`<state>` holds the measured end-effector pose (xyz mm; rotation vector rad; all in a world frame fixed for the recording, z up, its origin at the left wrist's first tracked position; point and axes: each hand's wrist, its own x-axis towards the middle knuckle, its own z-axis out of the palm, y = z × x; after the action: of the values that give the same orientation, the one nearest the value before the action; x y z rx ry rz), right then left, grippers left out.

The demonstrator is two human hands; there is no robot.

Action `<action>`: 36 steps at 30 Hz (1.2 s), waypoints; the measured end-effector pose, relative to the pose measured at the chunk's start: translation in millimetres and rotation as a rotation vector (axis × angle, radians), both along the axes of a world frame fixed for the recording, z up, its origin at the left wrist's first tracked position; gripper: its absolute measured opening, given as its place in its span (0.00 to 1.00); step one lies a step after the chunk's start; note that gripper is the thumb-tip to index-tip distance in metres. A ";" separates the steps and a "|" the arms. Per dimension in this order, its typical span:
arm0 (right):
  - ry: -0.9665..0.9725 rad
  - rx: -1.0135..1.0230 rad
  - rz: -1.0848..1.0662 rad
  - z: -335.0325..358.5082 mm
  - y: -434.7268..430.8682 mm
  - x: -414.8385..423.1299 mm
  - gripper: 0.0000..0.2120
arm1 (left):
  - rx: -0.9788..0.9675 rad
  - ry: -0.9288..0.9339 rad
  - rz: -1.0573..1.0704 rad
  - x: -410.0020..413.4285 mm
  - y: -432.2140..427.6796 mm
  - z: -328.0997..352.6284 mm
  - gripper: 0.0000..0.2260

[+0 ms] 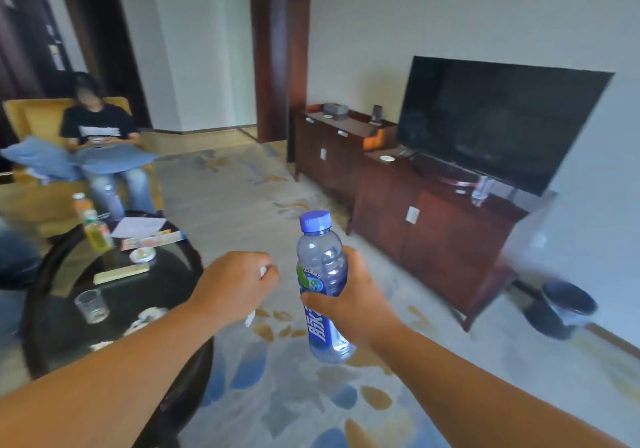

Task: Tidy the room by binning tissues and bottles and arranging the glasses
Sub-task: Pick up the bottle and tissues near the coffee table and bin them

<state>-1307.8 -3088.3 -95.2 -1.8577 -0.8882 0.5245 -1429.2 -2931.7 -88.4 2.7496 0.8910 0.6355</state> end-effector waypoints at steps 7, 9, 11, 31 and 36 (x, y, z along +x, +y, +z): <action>-0.026 -0.014 -0.156 1.4 -115.9 122.7 0.29 | 0.045 0.016 -0.174 157.5 -100.4 -8.3 0.14; -0.032 -0.022 -0.207 2.2 -146.9 152.6 0.30 | 0.055 0.019 -0.219 195.5 -127.8 -6.6 0.16; -0.041 -0.021 -0.264 3.2 -177.1 179.9 0.29 | 0.063 0.025 -0.265 230.1 -152.3 -5.3 0.17; 0.014 -0.126 -0.823 -14.5 -295.7 354.6 0.31 | 0.006 0.030 -0.710 503.8 -243.6 -27.2 0.16; 0.037 -0.130 -0.887 -15.0 -301.7 384.3 0.34 | -0.040 0.025 -0.808 552.4 -249.2 -28.8 0.16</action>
<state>-923.6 -3390.0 -110.2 -2.1171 0.0506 0.0538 -876.8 -3180.8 -117.2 2.7357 -0.2331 0.4052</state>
